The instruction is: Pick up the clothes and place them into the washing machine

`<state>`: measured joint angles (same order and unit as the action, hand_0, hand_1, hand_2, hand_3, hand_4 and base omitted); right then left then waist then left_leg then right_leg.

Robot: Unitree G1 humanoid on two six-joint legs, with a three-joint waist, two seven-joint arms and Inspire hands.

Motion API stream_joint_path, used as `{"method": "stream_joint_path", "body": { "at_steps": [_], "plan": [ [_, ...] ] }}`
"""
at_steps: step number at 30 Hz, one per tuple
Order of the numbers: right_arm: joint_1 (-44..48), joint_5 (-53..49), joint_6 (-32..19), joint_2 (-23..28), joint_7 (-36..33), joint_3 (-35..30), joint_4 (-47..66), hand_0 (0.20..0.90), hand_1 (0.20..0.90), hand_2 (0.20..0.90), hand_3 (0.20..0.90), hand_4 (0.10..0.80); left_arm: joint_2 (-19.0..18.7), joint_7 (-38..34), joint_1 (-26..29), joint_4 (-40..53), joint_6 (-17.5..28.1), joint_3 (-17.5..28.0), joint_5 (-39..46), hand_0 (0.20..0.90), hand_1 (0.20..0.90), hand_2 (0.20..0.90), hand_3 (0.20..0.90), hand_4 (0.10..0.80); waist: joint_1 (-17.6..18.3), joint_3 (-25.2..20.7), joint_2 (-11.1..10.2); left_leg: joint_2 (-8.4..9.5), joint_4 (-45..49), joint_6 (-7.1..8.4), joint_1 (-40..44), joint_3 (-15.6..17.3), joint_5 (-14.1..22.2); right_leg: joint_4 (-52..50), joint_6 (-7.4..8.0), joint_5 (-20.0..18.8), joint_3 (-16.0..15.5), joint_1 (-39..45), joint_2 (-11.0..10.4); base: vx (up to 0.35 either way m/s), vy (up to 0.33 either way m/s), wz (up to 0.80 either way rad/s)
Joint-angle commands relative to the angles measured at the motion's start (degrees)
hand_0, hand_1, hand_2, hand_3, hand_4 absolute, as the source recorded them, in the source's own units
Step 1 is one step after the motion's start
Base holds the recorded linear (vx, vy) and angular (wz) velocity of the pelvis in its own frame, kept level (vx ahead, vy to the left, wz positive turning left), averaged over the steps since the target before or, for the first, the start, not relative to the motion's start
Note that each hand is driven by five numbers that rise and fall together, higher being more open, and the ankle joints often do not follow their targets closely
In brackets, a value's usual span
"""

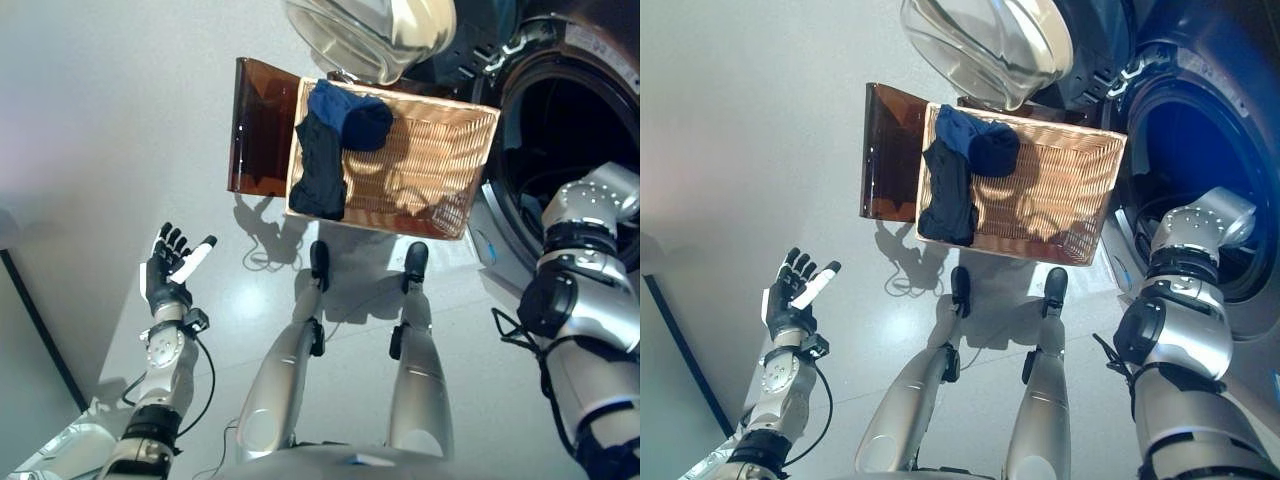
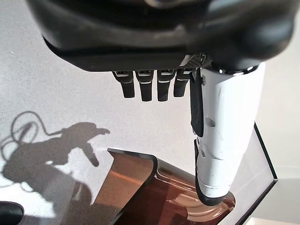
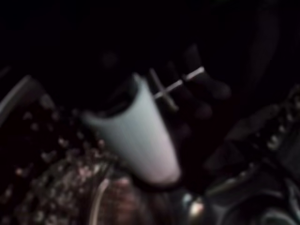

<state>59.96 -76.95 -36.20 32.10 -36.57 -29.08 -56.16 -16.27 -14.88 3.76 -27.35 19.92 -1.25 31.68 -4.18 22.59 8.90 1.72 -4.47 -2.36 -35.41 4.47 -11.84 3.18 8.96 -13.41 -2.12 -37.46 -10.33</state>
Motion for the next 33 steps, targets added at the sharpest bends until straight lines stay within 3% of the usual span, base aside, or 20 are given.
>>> {"method": "stream_joint_path", "body": {
  "at_steps": [1,4,14,18,24,26,33],
  "plan": [
    [0.13,9.80,-1.75,16.32,1.76,9.56,0.32,0.900,0.900,0.900,0.900,0.800,-4.26,-0.79,-5.29,0.87,3.46,1.39,-0.05,0.900,0.900,0.900,0.900,0.800,0.90,-9.09,0.37,-1.12,-0.11,6.46,2.72,-0.31,5.09,-2.94,-2.60,5.60,-1.11,1.80,2.57,0.000,0.000,0.00],
    [0.69,12.90,3.14,17.74,3.54,12.86,-3.18,0.900,0.900,0.900,0.900,0.800,-4.74,-0.24,-5.71,1.33,3.78,1.62,-0.04,0.900,0.900,0.900,0.900,0.800,0.58,-8.89,0.47,-1.11,0.03,6.42,2.68,-0.19,5.01,-3.16,-2.64,5.49,-1.10,1.66,2.54,0.000,0.000,0.00],
    [-3.29,25.01,11.31,17.08,7.49,19.67,-6.68,0.900,0.900,0.900,0.900,0.800,-4.89,1.29,-5.12,1.55,5.23,1.88,0.08,0.900,0.900,0.900,0.900,0.800,0.64,-8.33,0.21,-0.96,1.67,6.31,2.32,0.41,5.50,-4.17,-2.65,5.50,-0.98,1.44,2.25,0.000,0.000,0.00],
    [-8.26,35.26,13.84,15.30,6.41,22.29,-3.10,0.900,0.900,0.900,0.900,0.800,-4.78,1.30,-4.70,1.87,5.77,2.71,-0.78,0.900,0.900,0.900,0.900,0.800,1.02,-7.72,-0.17,-0.85,2.69,6.10,2.07,0.35,5.77,-4.48,-2.70,5.35,-0.69,1.47,2.13,-0.023,-0.001,0.02],
    [-17.48,50.60,15.06,10.26,0.16,19.95,6.56,0.900,0.900,0.900,0.900,0.800,-4.25,0.62,-4.56,1.43,6.58,4.52,-2.35,0.900,0.900,0.900,0.900,0.800,1.50,-7.76,-0.35,-0.52,3.46,5.85,1.75,0.23,6.00,-4.55,-2.59,5.29,-0.77,1.73,1.83,-0.011,0.006,0.05],
    [-21.02,59.31,18.11,8.12,-1.00,21.23,8.87,0.900,0.900,0.900,0.900,0.800,-3.74,0.45,-4.60,1.68,6.96,4.99,-2.86,0.900,0.900,0.900,0.900,0.800,1.52,-7.72,-0.51,-0.36,3.95,5.73,2.13,0.26,6.43,-4.77,-2.57,5.53,-0.80,2.31,1.78,0.000,0.000,0.00],
    [-25.81,76.71,25.35,8.07,-0.35,26.01,8.42,0.900,0.900,0.900,0.900,0.800,-3.10,1.34,-4.54,1.22,6.85,6.53,-4.66,0.900,0.900,0.900,0.900,0.800,1.31,-8.32,-0.99,-0.12,4.44,5.52,2.19,-0.13,6.60,-4.58,-2.50,5.49,-1.10,3.05,1.56,0.000,0.000,0.01]
  ]
}}
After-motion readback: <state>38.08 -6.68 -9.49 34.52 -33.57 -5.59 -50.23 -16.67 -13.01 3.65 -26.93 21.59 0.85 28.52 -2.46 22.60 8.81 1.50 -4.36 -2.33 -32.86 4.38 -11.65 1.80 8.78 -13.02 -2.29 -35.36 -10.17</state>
